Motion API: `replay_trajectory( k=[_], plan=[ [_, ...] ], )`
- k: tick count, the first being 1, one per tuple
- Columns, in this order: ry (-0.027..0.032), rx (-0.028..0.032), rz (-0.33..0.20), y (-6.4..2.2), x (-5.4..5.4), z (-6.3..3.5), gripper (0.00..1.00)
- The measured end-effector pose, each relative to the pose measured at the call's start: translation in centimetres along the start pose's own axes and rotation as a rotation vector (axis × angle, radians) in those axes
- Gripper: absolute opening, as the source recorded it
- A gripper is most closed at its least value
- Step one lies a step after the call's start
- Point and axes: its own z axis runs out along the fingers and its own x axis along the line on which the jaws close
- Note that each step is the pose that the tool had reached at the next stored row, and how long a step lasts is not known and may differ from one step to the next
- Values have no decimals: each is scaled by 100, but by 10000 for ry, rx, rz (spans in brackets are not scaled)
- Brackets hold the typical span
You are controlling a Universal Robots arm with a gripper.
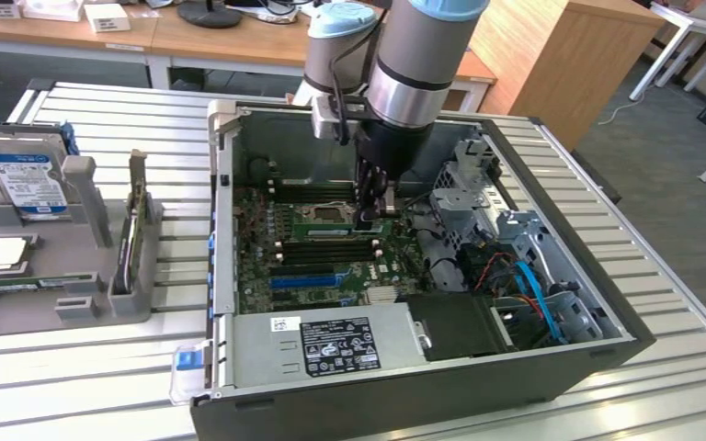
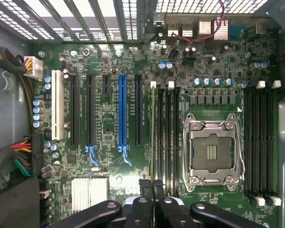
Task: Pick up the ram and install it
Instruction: 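Insert the ram into the slot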
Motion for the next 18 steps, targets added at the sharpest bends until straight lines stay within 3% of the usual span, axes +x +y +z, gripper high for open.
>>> replay_trajectory(
  k=[9,18],
  plan=[
    [-2,20,-9,-1,1,78,12],
    [1,19,-48,-1,1,90,12]
  ],
)
